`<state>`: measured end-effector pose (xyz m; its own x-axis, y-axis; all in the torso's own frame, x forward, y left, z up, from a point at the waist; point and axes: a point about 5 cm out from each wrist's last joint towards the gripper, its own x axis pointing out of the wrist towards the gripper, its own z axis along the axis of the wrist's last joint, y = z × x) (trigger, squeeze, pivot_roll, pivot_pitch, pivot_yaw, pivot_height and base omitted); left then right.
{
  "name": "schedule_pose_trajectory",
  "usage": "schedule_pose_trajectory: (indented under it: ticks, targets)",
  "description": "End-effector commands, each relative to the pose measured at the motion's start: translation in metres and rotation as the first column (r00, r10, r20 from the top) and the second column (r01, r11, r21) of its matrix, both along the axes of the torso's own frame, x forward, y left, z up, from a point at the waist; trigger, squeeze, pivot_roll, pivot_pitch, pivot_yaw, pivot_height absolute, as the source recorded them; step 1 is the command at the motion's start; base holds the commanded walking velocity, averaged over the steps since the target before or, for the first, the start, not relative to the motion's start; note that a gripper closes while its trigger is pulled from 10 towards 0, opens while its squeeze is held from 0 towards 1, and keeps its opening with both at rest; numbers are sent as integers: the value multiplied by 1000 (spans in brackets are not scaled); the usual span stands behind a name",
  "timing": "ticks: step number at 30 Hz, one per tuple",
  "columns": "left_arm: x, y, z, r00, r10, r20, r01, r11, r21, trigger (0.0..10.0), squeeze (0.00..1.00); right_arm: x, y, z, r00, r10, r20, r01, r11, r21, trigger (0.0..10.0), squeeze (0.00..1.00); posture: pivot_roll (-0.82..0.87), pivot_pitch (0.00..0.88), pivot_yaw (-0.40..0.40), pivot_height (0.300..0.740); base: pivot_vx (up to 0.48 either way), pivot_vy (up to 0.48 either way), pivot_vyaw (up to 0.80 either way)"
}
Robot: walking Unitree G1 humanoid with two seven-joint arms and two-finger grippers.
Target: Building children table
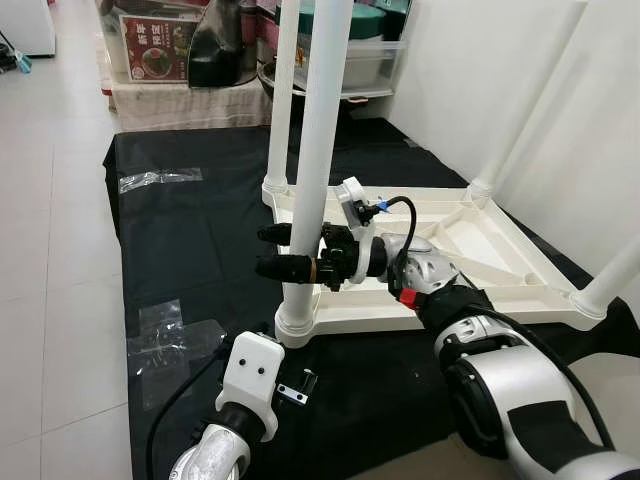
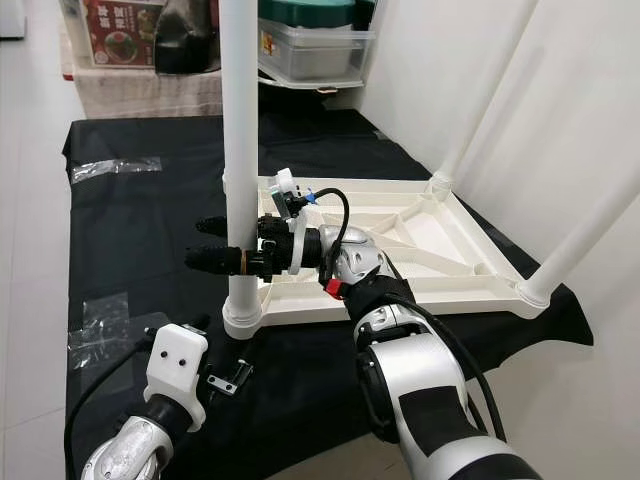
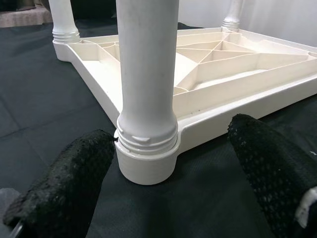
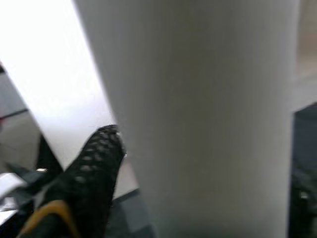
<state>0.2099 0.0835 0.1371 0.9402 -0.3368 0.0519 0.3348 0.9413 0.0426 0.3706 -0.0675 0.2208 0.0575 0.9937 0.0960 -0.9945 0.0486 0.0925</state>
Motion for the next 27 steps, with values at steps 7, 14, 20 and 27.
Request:
schedule_pose_trajectory:
  ticks: [7, 14, 20, 27]
  targets:
    - [1, -1, -2, 1000, -2, -15, 2, 1000, 5, 10000, 0, 13, -4, 1, 955, -295, 44, 293, 955, 36, 0, 0, 111, 45, -152, 740, 0, 0, 0]
    - [2, 0, -2, 1000, 1, -12, -1, 1000, 6, 10000, 0, 35, -19, 6, 673, -740, -1, 739, 672, 48, 0, 0, 106, 47, -147, 740, 0, 0, 0]
    - [3, -1, -3, 1000, -6, -14, 6, 1000, 13, 10000, 0, 44, -62, -13, 14, -997, -77, 996, 20, -83, 0, 0, 100, 45, -141, 740, 0, 0, 0]
    - [4, 0, -3, 1000, -5, -15, 5, 1000, 16, 10000, 0, 38, -46, -14, -82, -984, -156, 995, -72, -69, 0, 0, 102, 45, -140, 740, 0, 0, 0]
